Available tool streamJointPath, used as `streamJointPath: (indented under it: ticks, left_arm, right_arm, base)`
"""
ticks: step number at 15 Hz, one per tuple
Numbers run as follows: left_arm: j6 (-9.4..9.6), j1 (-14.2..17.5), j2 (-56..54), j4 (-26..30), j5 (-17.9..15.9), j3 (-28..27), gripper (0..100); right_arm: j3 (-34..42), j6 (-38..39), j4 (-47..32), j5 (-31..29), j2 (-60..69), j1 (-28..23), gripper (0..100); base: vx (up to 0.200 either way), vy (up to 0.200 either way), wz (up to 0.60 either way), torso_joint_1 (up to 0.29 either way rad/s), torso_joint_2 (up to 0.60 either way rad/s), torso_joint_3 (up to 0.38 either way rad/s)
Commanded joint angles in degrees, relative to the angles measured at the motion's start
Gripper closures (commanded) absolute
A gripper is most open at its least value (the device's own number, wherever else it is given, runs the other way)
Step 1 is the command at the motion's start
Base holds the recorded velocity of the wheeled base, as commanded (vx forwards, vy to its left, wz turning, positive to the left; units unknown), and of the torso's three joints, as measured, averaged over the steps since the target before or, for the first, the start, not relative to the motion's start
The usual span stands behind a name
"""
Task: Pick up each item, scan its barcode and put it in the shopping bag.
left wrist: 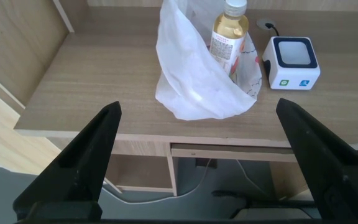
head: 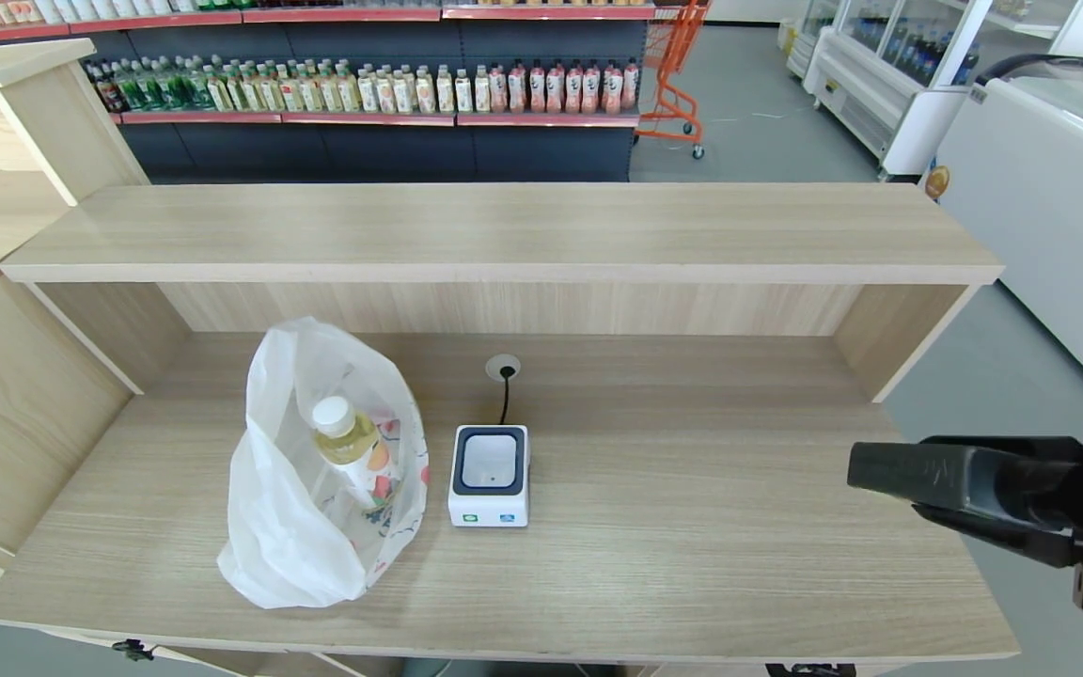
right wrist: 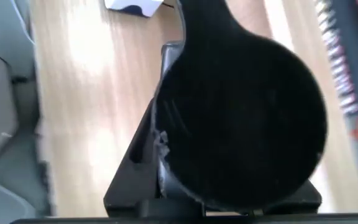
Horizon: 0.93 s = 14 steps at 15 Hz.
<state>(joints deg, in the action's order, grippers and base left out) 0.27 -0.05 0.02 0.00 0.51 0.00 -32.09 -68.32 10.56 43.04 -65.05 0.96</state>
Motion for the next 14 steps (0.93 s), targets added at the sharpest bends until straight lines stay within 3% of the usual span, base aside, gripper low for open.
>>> streamJointPath:
  ticks: [1, 2, 5, 7, 10, 14]
  left_arm:
    - [0.00, 0.0, 0.0, 0.0, 0.0, 0.0, 0]
    - [0.00, 0.0, 0.0, 0.0, 0.0, 0.0, 0]
    - [0.00, 0.0, 0.0, 0.0, 0.0, 0.0, 0]
    - [0.00, 0.0, 0.0, 0.0, 0.0, 0.0, 0]
    - [0.00, 0.0, 0.0, 0.0, 0.0, 0.0, 0]
    - [0.00, 0.0, 0.0, 0.0, 0.0, 0.0, 0]
  right_arm:
    - [-1.2, 26.0, -1.2, 1.2, 1.5, 0.2, 100]
    - [-2.2, 41.3, -1.2, 0.1, 1.7, 1.5, 100]
    - [-4.6, 84.9, -1.2, -13.0, -1.2, 6.4, 100]
    - [-4.9, 103.7, -1.1, -17.6, -3.4, 8.1, 100]
    - [-5.0, 114.2, -1.0, -17.7, -2.5, 11.4, 100]
    - [-4.6, 114.5, -1.1, -18.0, -2.2, 14.2, 100]
  base:
    - [0.000, 0.000, 0.00, 0.000, 0.00, 0.000]
    - [0.000, 0.000, 0.00, 0.000, 0.00, 0.000]
    - [0.000, 0.000, 0.00, 0.000, 0.00, 0.000]
    - [0.000, 0.000, 0.00, 0.000, 0.00, 0.000]
    - [0.000, 0.000, 0.00, 0.000, 0.00, 0.000]
    - [0.000, 0.000, 0.00, 0.000, 0.00, 0.000]
